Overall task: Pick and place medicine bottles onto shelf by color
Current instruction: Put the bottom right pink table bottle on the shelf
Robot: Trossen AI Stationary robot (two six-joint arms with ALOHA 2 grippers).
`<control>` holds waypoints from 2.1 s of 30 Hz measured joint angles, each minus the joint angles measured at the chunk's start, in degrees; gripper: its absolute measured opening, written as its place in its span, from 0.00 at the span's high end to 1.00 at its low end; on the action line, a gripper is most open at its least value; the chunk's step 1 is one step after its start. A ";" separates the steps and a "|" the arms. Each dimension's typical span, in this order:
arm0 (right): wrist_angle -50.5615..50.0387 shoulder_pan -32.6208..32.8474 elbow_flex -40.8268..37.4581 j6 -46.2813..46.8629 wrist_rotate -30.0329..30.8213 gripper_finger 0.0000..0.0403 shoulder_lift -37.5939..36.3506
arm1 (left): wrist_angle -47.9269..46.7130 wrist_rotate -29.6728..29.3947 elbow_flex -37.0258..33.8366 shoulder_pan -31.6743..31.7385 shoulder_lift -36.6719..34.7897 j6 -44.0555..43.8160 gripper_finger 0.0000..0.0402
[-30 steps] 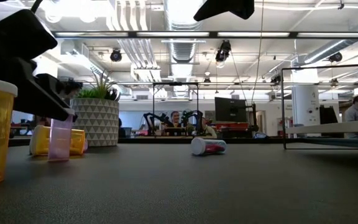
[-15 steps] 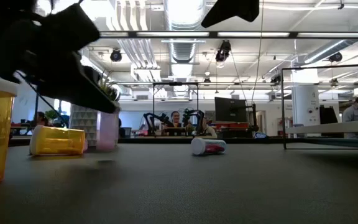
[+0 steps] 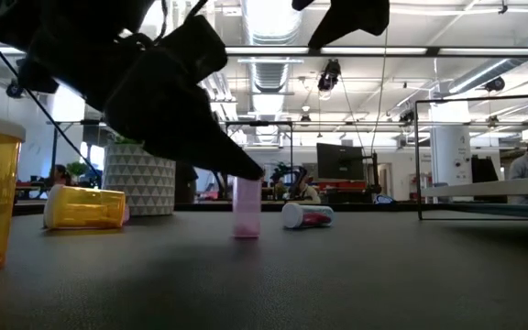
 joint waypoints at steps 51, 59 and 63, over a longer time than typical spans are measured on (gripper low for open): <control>5.51 0.01 0.00 -2.71 0.11 0.30 9.66 | -38.27 3.70 0.44 -1.33 -35.43 -18.32 0.54; 10.64 -0.03 0.00 -4.57 0.18 0.30 14.60 | -39.30 4.44 0.26 -3.58 -41.71 -18.34 0.54; 12.09 -0.01 0.00 -7.18 0.18 0.30 17.24 | -39.67 4.55 0.22 -4.07 -41.99 -18.33 0.54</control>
